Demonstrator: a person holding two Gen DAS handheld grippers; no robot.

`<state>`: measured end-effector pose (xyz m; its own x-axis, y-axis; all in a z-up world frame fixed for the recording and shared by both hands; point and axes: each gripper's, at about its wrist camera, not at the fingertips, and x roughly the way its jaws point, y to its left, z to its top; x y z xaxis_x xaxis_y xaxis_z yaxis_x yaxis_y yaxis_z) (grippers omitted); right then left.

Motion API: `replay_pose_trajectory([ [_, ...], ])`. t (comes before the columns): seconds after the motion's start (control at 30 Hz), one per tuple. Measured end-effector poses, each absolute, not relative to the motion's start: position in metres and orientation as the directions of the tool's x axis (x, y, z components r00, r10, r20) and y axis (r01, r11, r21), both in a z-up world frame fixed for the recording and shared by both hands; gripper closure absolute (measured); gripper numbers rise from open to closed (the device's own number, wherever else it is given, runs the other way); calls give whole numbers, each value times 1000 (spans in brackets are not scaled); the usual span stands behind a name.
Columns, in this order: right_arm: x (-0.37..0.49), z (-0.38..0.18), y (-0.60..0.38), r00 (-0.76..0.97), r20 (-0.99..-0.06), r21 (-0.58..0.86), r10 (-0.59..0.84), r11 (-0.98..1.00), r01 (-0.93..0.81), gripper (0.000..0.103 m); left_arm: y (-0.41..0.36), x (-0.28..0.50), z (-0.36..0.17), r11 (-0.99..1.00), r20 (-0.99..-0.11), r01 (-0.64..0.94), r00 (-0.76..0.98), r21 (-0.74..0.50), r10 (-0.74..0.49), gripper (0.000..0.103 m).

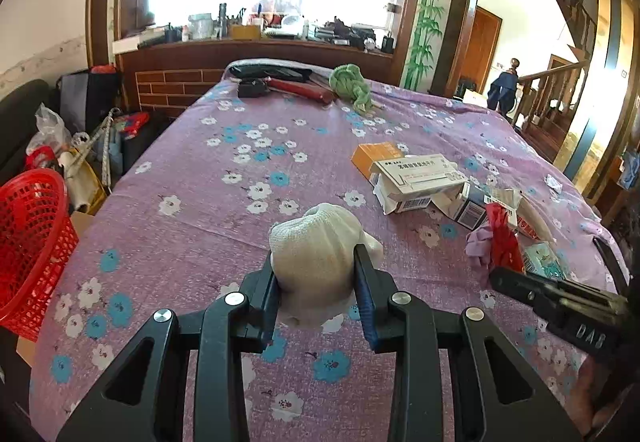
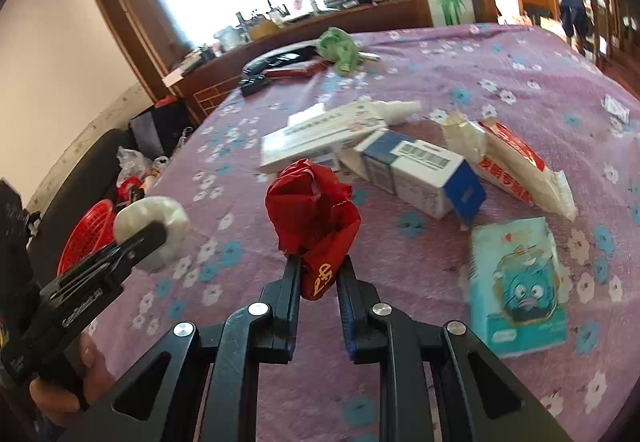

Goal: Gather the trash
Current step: 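Hold the tissue ball in the left tool and the red wrapper in the right tool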

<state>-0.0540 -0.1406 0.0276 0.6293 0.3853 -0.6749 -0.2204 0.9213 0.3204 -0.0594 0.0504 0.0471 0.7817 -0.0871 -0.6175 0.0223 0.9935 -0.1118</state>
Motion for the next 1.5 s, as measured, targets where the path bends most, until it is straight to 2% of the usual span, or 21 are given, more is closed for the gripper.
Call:
replay_pose_trajectory([
  [0.2,-65,32,-133,670,-639,289,378,925,-246,84,41,-78,50,998,-586,20,808,-62,-53,71],
  [0.43,-63,32,-137,661,-631,321,405,913,-252,84,43,-82,45,996,-606,21,792,-89,-71,70],
  [0.63,-63,32,-138,658,-627,331,418,907,-261,84,37,-86,44,999,-598,21,801,-46,-44,70],
  [1.5,-62,31,-133,649,-631,328,424,905,-272,84,42,-82,40,999,-614,-4,789,-49,-27,70],
])
